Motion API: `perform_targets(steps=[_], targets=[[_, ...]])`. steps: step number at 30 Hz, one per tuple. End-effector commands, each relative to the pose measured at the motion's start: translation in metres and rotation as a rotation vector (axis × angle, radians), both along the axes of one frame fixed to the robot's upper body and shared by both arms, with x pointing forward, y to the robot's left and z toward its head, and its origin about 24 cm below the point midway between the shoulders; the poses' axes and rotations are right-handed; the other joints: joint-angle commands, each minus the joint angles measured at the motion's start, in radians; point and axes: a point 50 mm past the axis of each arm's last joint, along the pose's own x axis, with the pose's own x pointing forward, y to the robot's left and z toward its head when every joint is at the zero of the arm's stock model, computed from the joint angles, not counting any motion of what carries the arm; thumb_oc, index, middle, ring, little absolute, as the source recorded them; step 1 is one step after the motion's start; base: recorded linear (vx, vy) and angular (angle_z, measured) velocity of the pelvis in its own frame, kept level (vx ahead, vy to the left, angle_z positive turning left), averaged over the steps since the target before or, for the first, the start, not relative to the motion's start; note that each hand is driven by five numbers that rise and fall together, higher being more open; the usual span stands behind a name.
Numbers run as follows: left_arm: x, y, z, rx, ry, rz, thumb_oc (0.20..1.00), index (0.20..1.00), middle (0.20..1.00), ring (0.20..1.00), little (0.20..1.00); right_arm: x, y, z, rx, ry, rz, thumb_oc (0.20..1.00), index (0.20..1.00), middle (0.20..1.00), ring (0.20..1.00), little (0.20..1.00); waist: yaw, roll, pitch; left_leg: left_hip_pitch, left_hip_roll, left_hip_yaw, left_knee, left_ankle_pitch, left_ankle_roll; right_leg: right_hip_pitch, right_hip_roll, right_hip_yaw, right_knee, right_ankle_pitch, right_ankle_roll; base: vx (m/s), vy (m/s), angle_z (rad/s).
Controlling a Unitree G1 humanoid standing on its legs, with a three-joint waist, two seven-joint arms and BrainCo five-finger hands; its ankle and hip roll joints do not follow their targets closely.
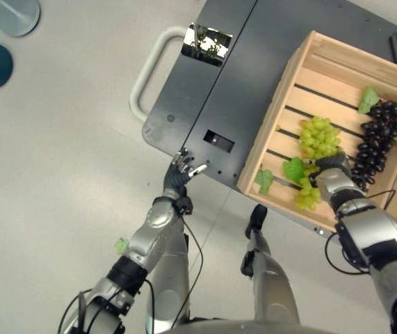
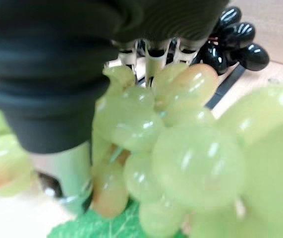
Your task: Pick up the fruits from the basket on one side to the basket on the other side
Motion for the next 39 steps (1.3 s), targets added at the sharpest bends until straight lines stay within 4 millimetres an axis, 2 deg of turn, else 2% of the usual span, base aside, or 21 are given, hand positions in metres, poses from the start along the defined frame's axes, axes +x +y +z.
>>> perform_targets(steps=[1, 7, 11, 18, 19, 21, 22, 23, 24, 25, 26, 27, 28, 35, 37, 39], targets=[[-0.004, -0.022, 0.037, -0.054, -0.172, -0.092, 1.000, 1.000, 1.000, 1.000, 1.000, 0.009, 0.032, -0.012, 0.041, 0.056, 0.154, 0.200, 0.200, 0.200, 0.200, 0.200, 0.039, 0.070, 0.025, -0.065, -0.093, 0.020, -0.021, -0.008, 0.035, -0.071, -0.017, 0.022, 0.161, -0.205, 0.030, -0.01, 0.001, 0.08], [0.000, -0.021, 0.036, -0.067, -0.160, -0.071, 1.000, 1.000, 1.000, 1.000, 1.000, 0.010, 0.049, -0.020, 0.170, -0.006, 0.143, 0.200, 0.200, 0.200, 0.200, 0.200, 0.030, 0.062, 0.025, -0.058, -0.090, 0.025, -0.025, -0.009, 0.035, -0.062, -0.020, 0.014, 0.157, -0.207, 0.031, 0.01, -0.001, 0.11], [0.002, -0.017, 0.033, -0.073, -0.140, -0.042, 1.000, 1.000, 1.000, 1.000, 1.000, 0.010, 0.069, -0.029, 0.343, -0.104, 0.118, 0.200, 0.200, 0.200, 0.200, 0.200, 0.012, 0.049, 0.025, -0.040, -0.087, 0.032, -0.030, -0.013, 0.036, -0.048, -0.022, 0.015, 0.151, -0.206, 0.031, 0.00, 0.000, 0.00], [0.007, -0.007, 0.029, -0.063, -0.121, 0.014, 1.000, 1.000, 1.000, 1.000, 1.000, 0.010, 0.094, -0.032, 0.451, -0.211, 0.153, 0.200, 0.200, 0.200, 0.200, 0.200, -0.015, 0.023, 0.025, -0.021, -0.081, 0.047, -0.034, -0.007, 0.034, -0.032, -0.025, 0.022, 0.141, -0.195, 0.032, 0.00, 0.000, 0.00], [0.007, -0.001, 0.026, -0.060, -0.111, 0.041, 1.000, 1.000, 1.000, 1.000, 1.000, 0.008, 0.103, -0.032, 0.482, -0.263, 0.190, 0.200, 0.200, 0.200, 0.200, 0.200, -0.026, 0.011, 0.025, -0.004, -0.078, 0.054, -0.034, -0.013, 0.032, -0.019, -0.026, 0.023, 0.142, -0.201, 0.032, 0.00, 0.000, 0.00], [0.008, 0.004, 0.026, -0.057, -0.111, 0.059, 1.000, 1.000, 1.000, 1.000, 1.000, 0.007, 0.108, -0.030, 0.486, -0.296, 0.227, 0.200, 0.200, 0.200, 0.200, 0.200, -0.035, 0.003, 0.025, -0.002, -0.079, 0.057, -0.034, -0.007, 0.033, -0.018, -0.026, 0.023, 0.141, -0.195, 0.032, -0.01, 0.004, -0.02], [0.007, 0.014, 0.021, -0.047, -0.096, 0.094, 1.000, 1.000, 1.000, 1.000, 1.000, -0.001, 0.115, -0.026, 0.509, -0.371, 0.290, 0.200, 0.200, 0.200, 0.200, 0.200, -0.052, -0.015, 0.025, 0.021, -0.075, 0.064, -0.031, -0.019, 0.033, 0.000, -0.030, 0.027, 0.145, -0.201, 0.033, -0.01, 0.008, -0.03], [0.007, 0.014, 0.022, -0.047, -0.098, 0.094, 1.000, 1.000, 1.000, 1.000, 1.000, 0.000, 0.115, -0.026, 0.509, -0.373, 0.291, 0.200, 0.200, 0.200, 0.200, 0.200, -0.053, -0.015, 0.025, 0.015, -0.076, 0.063, -0.031, -0.013, 0.034, -0.004, -0.030, 0.027, 0.144, -0.196, 0.033, -0.01, 0.000, -0.04], [0.006, 0.024, 0.015, -0.028, -0.075, 0.124, 1.000, 1.000, 1.000, 1.000, 1.000, -0.011, 0.118, -0.019, 0.542, -0.456, 0.357, 0.200, 0.200, 0.200, 0.200, 0.200, -0.071, -0.033, 0.025, 0.041, -0.075, 0.070, -0.029, -0.025, 0.035, 0.018, -0.034, 0.029, 0.147, -0.198, 0.036, -0.03, 0.013, -0.05], [0.006, 0.024, 0.016, -0.027, -0.077, 0.123, 1.000, 1.000, 1.000, 1.000, 1.000, -0.011, 0.117, -0.018, 0.542, -0.457, 0.356, 0.200, 0.200, 0.200, 0.200, 0.200, -0.071, -0.032, 0.025, 0.036, -0.076, 0.069, -0.029, -0.019, 0.037, 0.014, -0.035, 0.029, 0.145, -0.193, 0.036, -0.02, -0.001, -0.15], [0.003, 0.036, 0.011, -0.004, -0.064, 0.150, 1.000, 1.000, 1.000, 1.000, 1.000, -0.023, 0.108, -0.009, 0.540, -0.534, 0.395, 0.200, 0.200, 0.200, 0.200, 0.200, -0.084, -0.046, 0.025, 0.058, -0.078, 0.076, -0.027, -0.027, 0.038, 0.035, -0.039, 0.032, 0.147, -0.197, 0.038, -0.03, 0.006, -0.12], [0.004, 0.036, 0.011, -0.004, -0.067, 0.150, 1.000, 1.000, 1.000, 1.000, 1.000, -0.023, 0.108, -0.009, 0.539, -0.536, 0.395, 0.200, 0.200, 0.200, 0.200, 0.200, -0.084, -0.045, 0.025, 0.053, -0.078, 0.075, -0.028, -0.022, 0.039, 0.031, -0.040, 0.032, 0.146, -0.192, 0.039, -0.01, 0.010, -0.07], [0.002, 0.046, 0.010, 0.011, -0.063, 0.165, 1.000, 1.000, 1.000, 1.000, 1.000, -0.033, 0.095, 0.001, 0.522, -0.604, 0.410, 0.200, 0.200, 0.200, 0.200, 0.200, -0.097, -0.052, 0.025, 0.084, -0.078, 0.081, -0.028, -0.032, 0.040, 0.056, -0.048, 0.033, 0.150, -0.197, 0.042, 0.00, 0.000, 0.00], [0.001, 0.069, 0.013, 0.074, -0.077, 0.167, 1.000, 1.000, 1.000, 1.000, 1.000, -0.051, 0.071, 0.028, 0.417, -0.687, 0.487, 0.200, 0.200, 0.200, 0.200, 0.200, -0.114, -0.067, 0.025, 0.183, -0.089, 0.100, -0.032, -0.048, 0.054, 0.136, -0.071, 0.040, 0.165, -0.195, 0.054, 0.00, 0.008, 0.00], [0.001, 0.073, 0.015, 0.113, -0.088, 0.134, 1.000, 1.000, 1.000, 1.000, 1.000, -0.055, 0.067, 0.042, 0.378, -0.712, 0.543, 0.200, 0.200, 0.200, 0.200, 0.200, -0.122, -0.069, -0.004, 0.224, -0.098, 0.111, -0.031, -0.063, 0.063, 0.163, -0.085, 0.046, 0.177, -0.198, 0.060, 0.07, 0.053, -0.09], [0.002, 0.072, 0.017, 0.134, -0.095, 0.094, 1.000, 1.000, 1.000, 1.000, 1.000, -0.055, 0.067, 0.047, 0.368, -0.712, 0.578, 0.200, 0.200, 0.200, 0.200, 0.200, -0.126, -0.071, -0.030, 0.246, -0.103, 0.119, -0.032, -0.073, 0.069, 0.175, -0.092, 0.053, 0.189, -0.202, 0.064, 0.08, 0.053, -0.08]])
